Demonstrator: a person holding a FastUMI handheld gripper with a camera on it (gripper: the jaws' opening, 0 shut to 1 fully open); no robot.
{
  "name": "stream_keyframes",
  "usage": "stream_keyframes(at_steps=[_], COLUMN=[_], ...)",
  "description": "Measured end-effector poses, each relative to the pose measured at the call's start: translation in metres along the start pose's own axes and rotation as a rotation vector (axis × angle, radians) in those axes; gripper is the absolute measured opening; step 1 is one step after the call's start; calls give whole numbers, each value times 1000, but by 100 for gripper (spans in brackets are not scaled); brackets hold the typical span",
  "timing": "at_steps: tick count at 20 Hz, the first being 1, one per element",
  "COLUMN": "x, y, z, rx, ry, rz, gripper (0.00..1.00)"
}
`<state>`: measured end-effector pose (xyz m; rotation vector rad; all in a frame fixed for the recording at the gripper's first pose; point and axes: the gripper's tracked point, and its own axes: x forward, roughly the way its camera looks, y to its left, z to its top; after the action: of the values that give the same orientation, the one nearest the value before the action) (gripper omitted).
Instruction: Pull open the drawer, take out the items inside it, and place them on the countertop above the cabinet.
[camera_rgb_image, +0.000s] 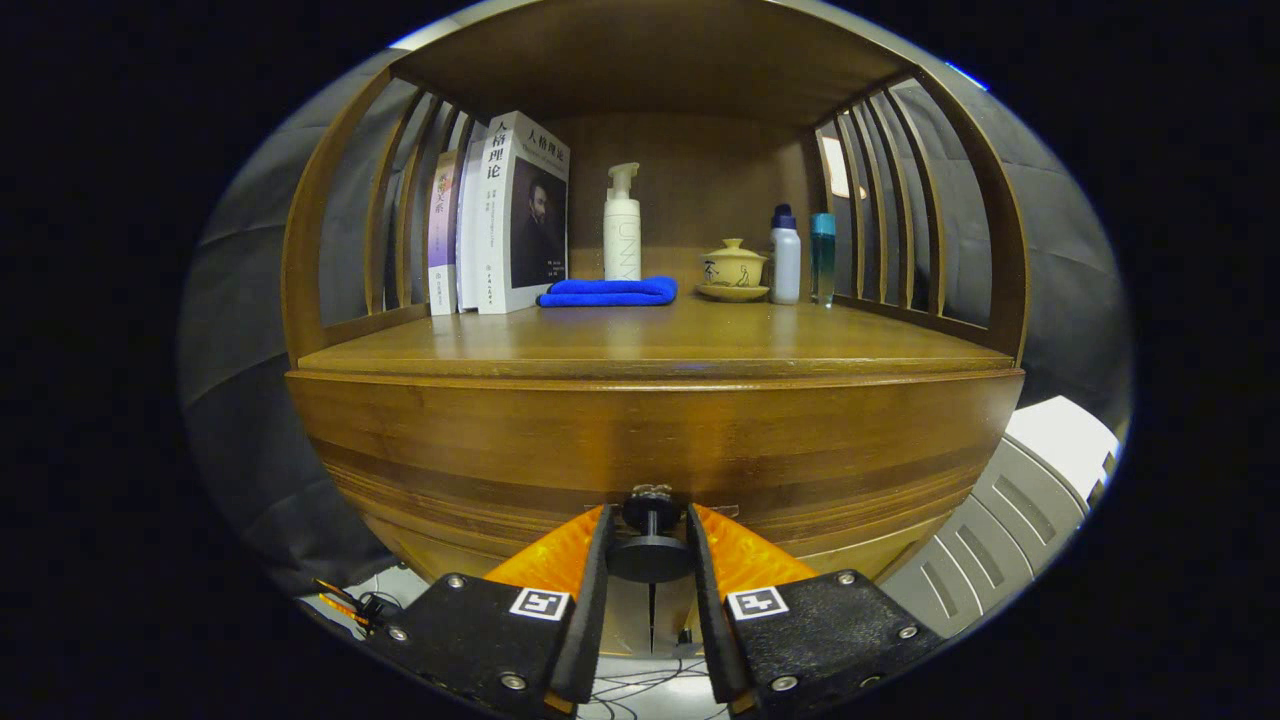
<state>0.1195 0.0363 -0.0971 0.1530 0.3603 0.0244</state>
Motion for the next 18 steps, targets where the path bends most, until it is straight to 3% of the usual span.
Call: stream_keyframes(at_steps=[3, 18], x=[-1, -63], y=[0, -3], z=[0, -18], rx=[9, 10], ry=[4, -1], rz=[14, 5], gripper=[40, 40])
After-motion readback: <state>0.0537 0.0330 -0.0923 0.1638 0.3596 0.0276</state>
